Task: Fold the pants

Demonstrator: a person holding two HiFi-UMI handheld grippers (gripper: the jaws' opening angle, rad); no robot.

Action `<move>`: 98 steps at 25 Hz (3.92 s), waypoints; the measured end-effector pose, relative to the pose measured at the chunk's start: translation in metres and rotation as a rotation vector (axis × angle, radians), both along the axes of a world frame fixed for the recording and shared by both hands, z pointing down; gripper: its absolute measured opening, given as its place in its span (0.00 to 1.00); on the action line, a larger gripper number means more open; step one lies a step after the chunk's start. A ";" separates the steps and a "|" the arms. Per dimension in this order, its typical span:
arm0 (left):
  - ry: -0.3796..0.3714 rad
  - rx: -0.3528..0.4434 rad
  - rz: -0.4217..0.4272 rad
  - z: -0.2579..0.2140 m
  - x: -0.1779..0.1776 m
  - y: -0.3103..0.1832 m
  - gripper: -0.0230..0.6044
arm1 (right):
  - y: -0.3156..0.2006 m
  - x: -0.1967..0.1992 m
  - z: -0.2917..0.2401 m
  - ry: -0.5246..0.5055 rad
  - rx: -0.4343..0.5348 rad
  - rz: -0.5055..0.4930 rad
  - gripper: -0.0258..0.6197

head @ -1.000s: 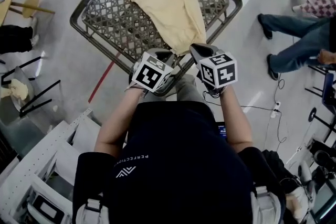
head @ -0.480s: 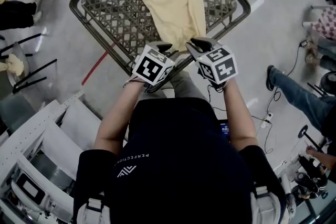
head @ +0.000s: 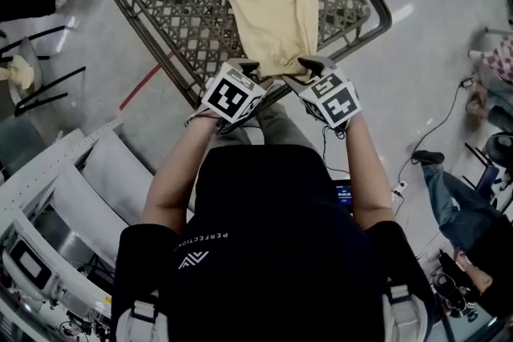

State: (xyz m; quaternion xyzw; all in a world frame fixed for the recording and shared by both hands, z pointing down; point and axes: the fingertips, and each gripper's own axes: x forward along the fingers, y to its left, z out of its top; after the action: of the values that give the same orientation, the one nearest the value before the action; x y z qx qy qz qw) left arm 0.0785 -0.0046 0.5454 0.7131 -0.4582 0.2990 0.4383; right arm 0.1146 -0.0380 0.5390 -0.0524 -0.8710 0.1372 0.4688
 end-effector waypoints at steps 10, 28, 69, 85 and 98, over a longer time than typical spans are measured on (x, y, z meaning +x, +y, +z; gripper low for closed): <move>-0.028 -0.031 0.027 0.016 0.005 -0.004 0.38 | 0.005 0.010 0.024 0.065 0.051 -0.174 0.37; -0.057 -0.054 0.143 0.025 0.014 -0.001 0.43 | 0.003 0.011 0.043 0.120 0.282 -0.314 0.38; 0.106 -0.058 0.205 -0.041 0.035 0.049 0.20 | 0.057 0.040 -0.027 0.237 -0.003 -0.331 0.27; 0.064 0.109 0.370 -0.080 -0.026 0.035 0.20 | 0.054 -0.012 -0.064 0.296 0.076 -0.090 0.27; 0.057 0.084 0.262 -0.082 -0.057 -0.018 0.20 | -0.006 -0.046 -0.062 0.264 0.154 -0.129 0.27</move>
State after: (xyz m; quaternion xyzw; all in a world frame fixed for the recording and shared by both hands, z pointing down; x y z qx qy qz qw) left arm 0.0215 -0.0230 0.4638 0.7926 -0.3607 0.3141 0.3781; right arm 0.0683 -0.0443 0.4767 -0.0536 -0.8044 0.0453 0.5899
